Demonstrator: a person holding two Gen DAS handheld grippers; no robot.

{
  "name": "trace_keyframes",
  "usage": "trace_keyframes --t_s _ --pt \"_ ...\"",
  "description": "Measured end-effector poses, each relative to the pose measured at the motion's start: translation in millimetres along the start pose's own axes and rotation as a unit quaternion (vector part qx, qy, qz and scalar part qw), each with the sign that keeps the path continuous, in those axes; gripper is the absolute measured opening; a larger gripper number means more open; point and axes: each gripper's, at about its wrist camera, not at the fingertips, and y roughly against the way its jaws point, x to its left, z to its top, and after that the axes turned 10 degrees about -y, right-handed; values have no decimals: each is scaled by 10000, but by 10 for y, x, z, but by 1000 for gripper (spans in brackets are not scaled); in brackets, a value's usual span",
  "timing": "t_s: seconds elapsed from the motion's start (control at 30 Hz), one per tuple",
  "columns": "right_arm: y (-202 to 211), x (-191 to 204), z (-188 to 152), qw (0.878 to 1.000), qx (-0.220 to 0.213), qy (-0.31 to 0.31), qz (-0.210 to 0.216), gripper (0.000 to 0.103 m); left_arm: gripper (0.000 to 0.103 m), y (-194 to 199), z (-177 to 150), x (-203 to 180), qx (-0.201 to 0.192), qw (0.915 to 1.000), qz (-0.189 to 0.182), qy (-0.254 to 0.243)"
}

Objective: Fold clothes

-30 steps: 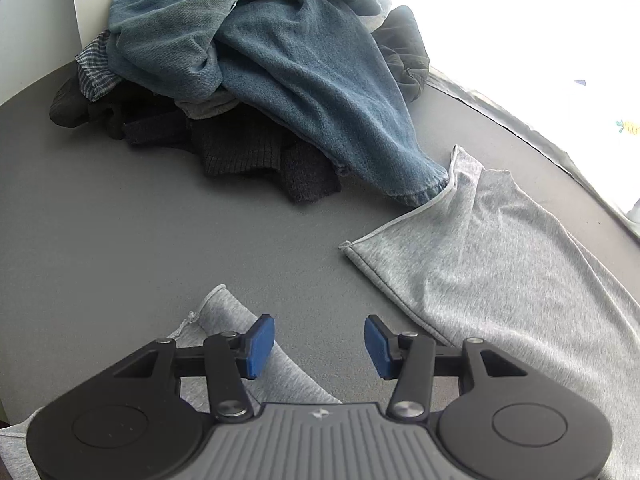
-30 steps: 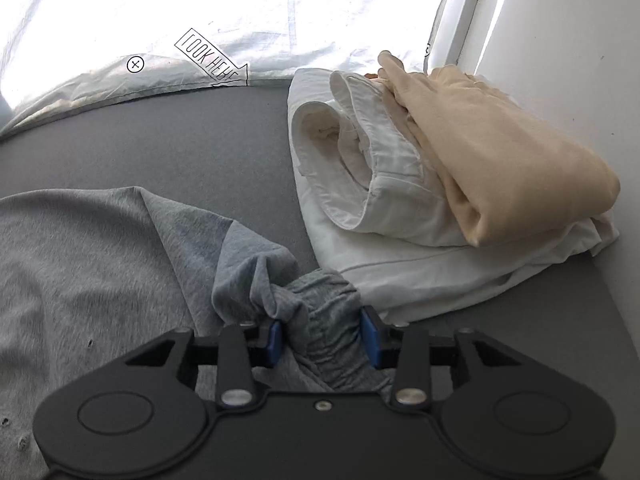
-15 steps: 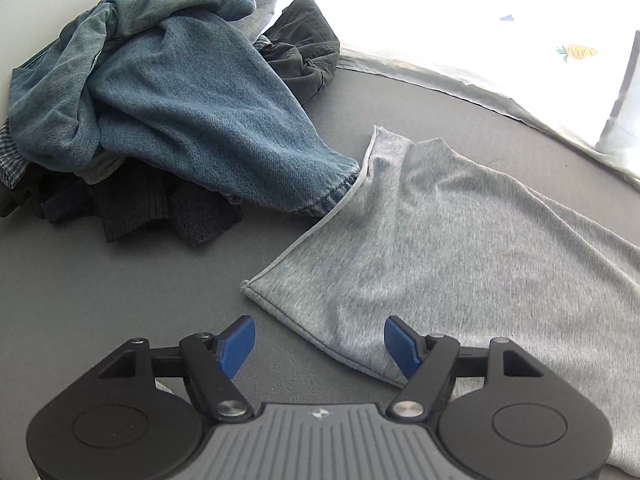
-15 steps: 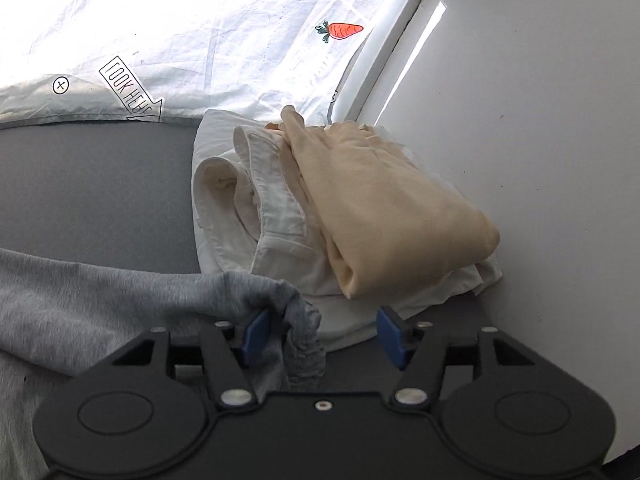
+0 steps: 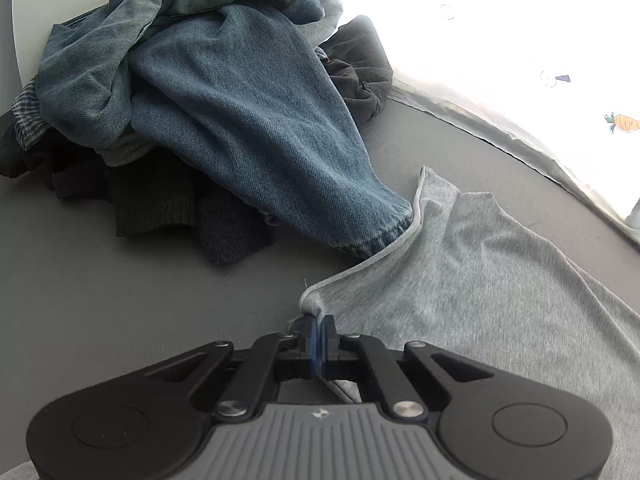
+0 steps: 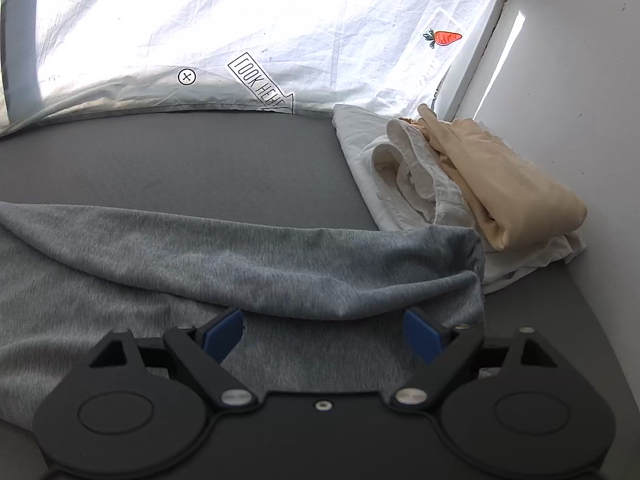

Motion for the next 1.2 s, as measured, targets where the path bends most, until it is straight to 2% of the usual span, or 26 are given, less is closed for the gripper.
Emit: trace_keyframes --t_s 0.1,0.2,0.3,0.37,0.4,0.43,0.47,0.53,0.57,0.73,0.83,0.9,0.93,0.97,1.0,1.07,1.17,1.2 --pt "26 158 -54 9997 22 183 136 88 2 128 -13 164 -99 9997 120 173" --pt "43 273 -100 9992 66 291 266 88 3 191 -57 270 -34 9997 -59 237" --pt "37 352 -129 9988 188 247 389 88 11 221 -109 270 66 10000 12 -4" --pt "52 414 -136 9980 264 204 542 88 24 283 -100 328 2 9998 -2 183" --pt "68 454 -139 9974 290 195 632 88 27 315 -83 380 -78 9991 -84 401" --pt "92 500 -140 9969 295 202 704 88 35 338 -64 429 -145 9978 -177 622" --pt "114 553 -146 9962 317 196 789 88 48 343 -28 469 -178 9961 -306 804" --pt "158 673 -163 9943 375 182 978 88 64 311 74 520 -250 9926 -547 1056" --pt "175 748 -181 9934 409 194 1056 89 64 273 141 531 -288 9910 -660 1126" --pt "253 1112 -362 9911 537 273 1183 89 65 -100 458 479 -94 9926 -876 833" --pt "338 1273 -480 9911 566 318 1166 89 65 -396 616 475 73 9904 -1032 913" --pt "396 1346 -565 9922 588 343 1048 89 63 -570 695 488 1 9907 -917 1006" --pt "424 1373 -606 9928 604 323 979 89 46 -637 721 495 -48 9913 -810 1037" --pt "447 1384 -641 9937 621 243 906 89 17 -717 751 518 -47 9927 -624 1031" --pt "462 1382 -658 9943 623 140 850 89 13 -791 780 554 -64 9939 -440 1007" --pt "491 1385 -684 9952 656 -76 719 89 11 -889 849 612 -259 9960 -231 823" --pt "514 1439 -680 9963 673 -108 529 89 11 -1001 1083 691 -520 9984 191 127" --pt "526 1470 -681 9965 678 -84 484 89 11 -1053 1176 754 -576 9981 221 -41"
